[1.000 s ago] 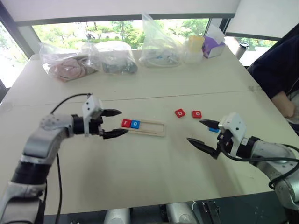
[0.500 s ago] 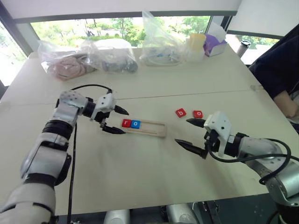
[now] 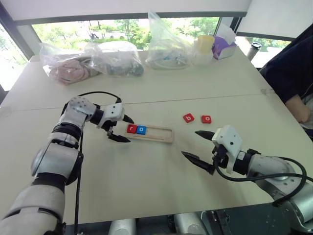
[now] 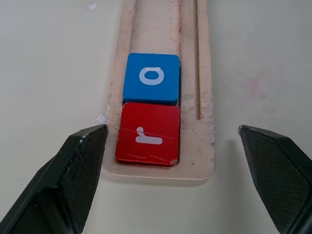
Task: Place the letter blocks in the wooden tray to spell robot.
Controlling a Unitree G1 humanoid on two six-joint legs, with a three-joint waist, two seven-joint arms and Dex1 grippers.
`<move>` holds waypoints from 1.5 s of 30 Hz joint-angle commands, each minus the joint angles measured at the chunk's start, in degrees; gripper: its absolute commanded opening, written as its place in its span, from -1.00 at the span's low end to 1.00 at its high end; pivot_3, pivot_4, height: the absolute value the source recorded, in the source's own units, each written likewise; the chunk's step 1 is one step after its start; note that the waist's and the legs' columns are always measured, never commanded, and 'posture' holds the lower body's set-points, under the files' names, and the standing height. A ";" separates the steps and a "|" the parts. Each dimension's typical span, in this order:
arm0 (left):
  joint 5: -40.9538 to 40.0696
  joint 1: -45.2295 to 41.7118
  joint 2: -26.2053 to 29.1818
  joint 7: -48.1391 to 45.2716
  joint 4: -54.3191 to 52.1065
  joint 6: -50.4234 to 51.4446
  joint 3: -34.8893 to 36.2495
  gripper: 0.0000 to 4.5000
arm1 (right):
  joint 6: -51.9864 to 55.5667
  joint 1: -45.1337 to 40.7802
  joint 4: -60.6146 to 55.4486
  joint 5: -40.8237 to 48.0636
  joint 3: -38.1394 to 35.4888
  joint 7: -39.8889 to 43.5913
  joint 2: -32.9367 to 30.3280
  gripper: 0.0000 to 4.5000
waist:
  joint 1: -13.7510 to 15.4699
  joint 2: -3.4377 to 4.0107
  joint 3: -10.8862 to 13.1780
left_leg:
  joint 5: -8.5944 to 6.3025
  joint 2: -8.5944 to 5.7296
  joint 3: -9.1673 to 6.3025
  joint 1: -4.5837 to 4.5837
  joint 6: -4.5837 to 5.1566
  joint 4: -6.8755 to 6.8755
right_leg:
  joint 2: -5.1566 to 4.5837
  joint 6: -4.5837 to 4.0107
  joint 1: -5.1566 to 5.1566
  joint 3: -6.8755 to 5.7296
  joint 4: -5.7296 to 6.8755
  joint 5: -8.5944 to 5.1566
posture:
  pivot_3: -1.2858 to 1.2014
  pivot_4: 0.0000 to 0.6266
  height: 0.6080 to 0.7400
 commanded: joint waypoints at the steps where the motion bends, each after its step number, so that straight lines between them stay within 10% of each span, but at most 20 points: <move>1: 1.99 -1.12 -0.67 2.65 1.00 -0.13 1.34 1.00 | -0.11 -0.77 -2.22 0.08 -0.12 -0.51 0.04 0.96 | 0.02 0.00 0.00 | 0.00 0.00 0.00 0.00 0.00 0.09 | 0.00 0.00 0.01 0.00 0.07 0.00 | 0.03 -0.52 1.00; 20: 9.04 -0.09 -2.96 6.47 2.38 1.32 1.38 1.00 | 0.30 -0.40 -2.71 -0.17 -0.42 -1.51 -1.00 0.96 | 0.66 -0.02 -0.17 | 0.00 -0.06 -0.05 0.34 0.00 0.36 | -0.03 0.08 0.41 0.00 0.29 -0.07 | 0.03 -0.52 1.00; 24: 10.03 0.20 -2.90 6.39 2.50 1.83 0.85 0.40 | 0.25 -0.54 -2.55 -0.30 -0.38 -1.55 -1.15 1.00 | 0.72 -0.03 -0.18 | 0.00 -0.06 -0.05 0.56 0.00 0.36 | -0.03 0.13 0.59 0.00 0.29 -0.13 | 0.03 -0.52 1.00; 32: 8.19 2.14 -4.77 0.11 0.38 2.83 1.62 0.38 | 0.00 -1.06 -1.74 -0.42 -0.84 -1.18 -1.71 1.00 | 0.81 -0.02 -0.25 | -0.01 -0.06 -0.04 0.65 0.01 0.35 | -0.03 0.11 0.67 0.02 0.29 -0.15 | 0.03 -0.52 1.00; 45: 4.07 17.93 -7.76 2.16 -31.58 16.74 0.84 0.38 | -0.55 -1.61 -0.67 -0.83 0.24 -0.83 -1.32 1.00 | 1.73 0.14 -0.40 | -0.07 -0.23 0.00 0.64 0.12 0.35 | -0.24 0.18 0.72 0.09 0.28 -0.17 | 0.03 -0.52 1.00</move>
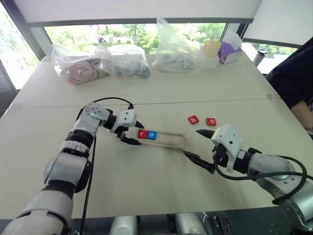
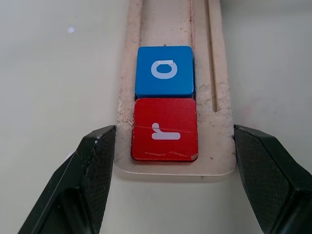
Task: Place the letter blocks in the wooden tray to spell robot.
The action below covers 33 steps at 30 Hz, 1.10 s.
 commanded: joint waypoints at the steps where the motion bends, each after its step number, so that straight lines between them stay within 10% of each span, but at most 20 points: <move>1: -0.52 7.90 -0.67 0.35 -13.34 9.17 -3.38 0.38 | -0.93 -0.68 -0.78 -0.23 -0.31 0.30 0.14 1.00 | -0.09 0.02 -0.03 | 0.00 0.00 0.00 0.00 0.00 0.00 | 0.00 0.01 0.00 0.00 0.00 -0.01 | 0.03 -0.52 1.00; 15: 2.70 27.05 6.24 13.81 -55.36 38.37 -7.27 0.38 | -1.21 -1.86 0.02 -0.75 0.53 1.53 0.24 1.00 | -0.38 0.09 -0.07 | -0.09 0.03 0.01 0.18 0.15 -0.04 | 0.02 0.09 0.08 0.02 0.01 -0.27 | 0.03 -0.52 1.00; 33: -0.59 30.02 7.44 20.57 -62.22 44.50 -11.06 0.38 | -1.00 -2.62 0.82 -0.78 0.02 1.72 -0.15 1.00 | -0.08 0.13 -0.10 | -0.09 -0.27 0.05 0.23 0.15 -0.03 | -0.41 0.26 0.24 0.05 -0.06 -0.43 | 0.03 -0.52 1.00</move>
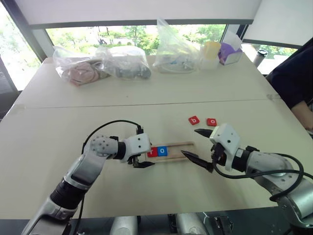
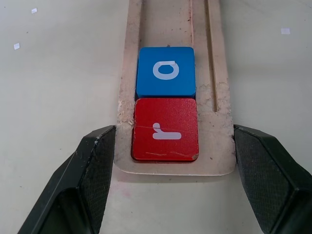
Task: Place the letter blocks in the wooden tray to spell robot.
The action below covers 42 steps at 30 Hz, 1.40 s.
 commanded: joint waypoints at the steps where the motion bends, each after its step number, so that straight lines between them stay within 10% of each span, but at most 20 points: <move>1: -1.37 0.89 0.69 -2.16 2.24 -0.27 -4.08 0.38 | -0.67 -1.16 -0.29 -0.27 -0.83 0.32 -0.28 1.00 | -0.07 0.00 0.00 | 0.00 -0.01 0.01 0.00 0.00 0.00 | -0.02 0.01 0.00 0.00 -0.01 -0.01 | 0.03 -0.52 1.00; 22: -3.95 -1.05 2.05 -3.64 4.47 -2.15 -6.69 0.38 | -0.39 -1.97 -0.13 -0.89 -0.51 0.51 -0.19 1.00 | -0.18 0.00 0.00 | -0.04 -0.02 0.02 -0.04 0.06 -0.02 | -0.06 0.06 0.00 0.00 -0.09 -0.04 | 0.03 -0.52 1.00; 25: -3.72 -1.14 2.60 -3.76 5.04 -2.94 -6.92 0.98 | -0.48 -2.24 0.09 -1.03 -0.32 0.62 -0.18 1.00 | -0.19 0.00 0.00 | -0.04 -0.02 0.02 -0.04 0.06 -0.02 | -0.06 0.07 0.00 0.00 -0.10 -0.04 | 0.03 -0.52 1.00; 42: -11.28 4.84 12.85 -3.46 5.69 -5.79 4.86 0.98 | 1.57 -10.86 11.04 -6.11 4.62 -7.73 8.40 1.00 | -3.22 -0.09 0.01 | -0.06 0.07 0.03 0.12 0.09 -0.53 | -0.02 0.03 -0.14 0.00 -0.10 -0.02 | 0.03 -0.52 1.00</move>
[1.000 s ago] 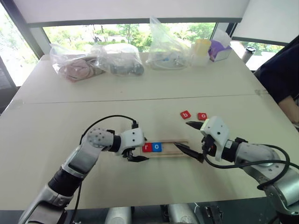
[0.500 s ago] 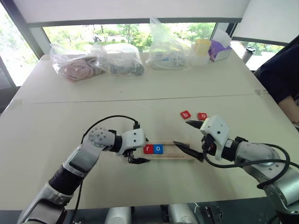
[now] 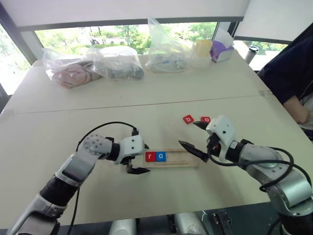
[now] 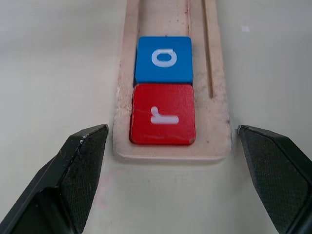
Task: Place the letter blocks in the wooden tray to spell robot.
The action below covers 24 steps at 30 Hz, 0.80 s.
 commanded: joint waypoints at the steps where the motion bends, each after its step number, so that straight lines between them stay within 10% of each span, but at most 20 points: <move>1: -1.64 4.45 4.90 -0.72 1.98 -1.24 5.13 0.98 | 1.07 -4.55 5.27 -2.99 1.23 -4.09 3.24 1.00 | -0.50 -0.02 0.00 | 0.00 0.00 0.01 0.02 0.00 -0.11 | -0.01 -0.02 -0.06 0.01 0.00 0.02 | 0.03 -0.52 1.00; 24: -30.68 5.10 4.80 2.48 -7.67 11.15 24.61 0.98 | 3.08 -22.19 35.11 -12.53 4.01 -10.24 16.25 1.00 | -0.51 -0.11 0.19 | 0.01 -0.10 0.03 -0.24 0.00 -0.29 | -0.26 -0.04 -0.34 -0.07 0.03 0.10 | 0.03 -0.52 1.00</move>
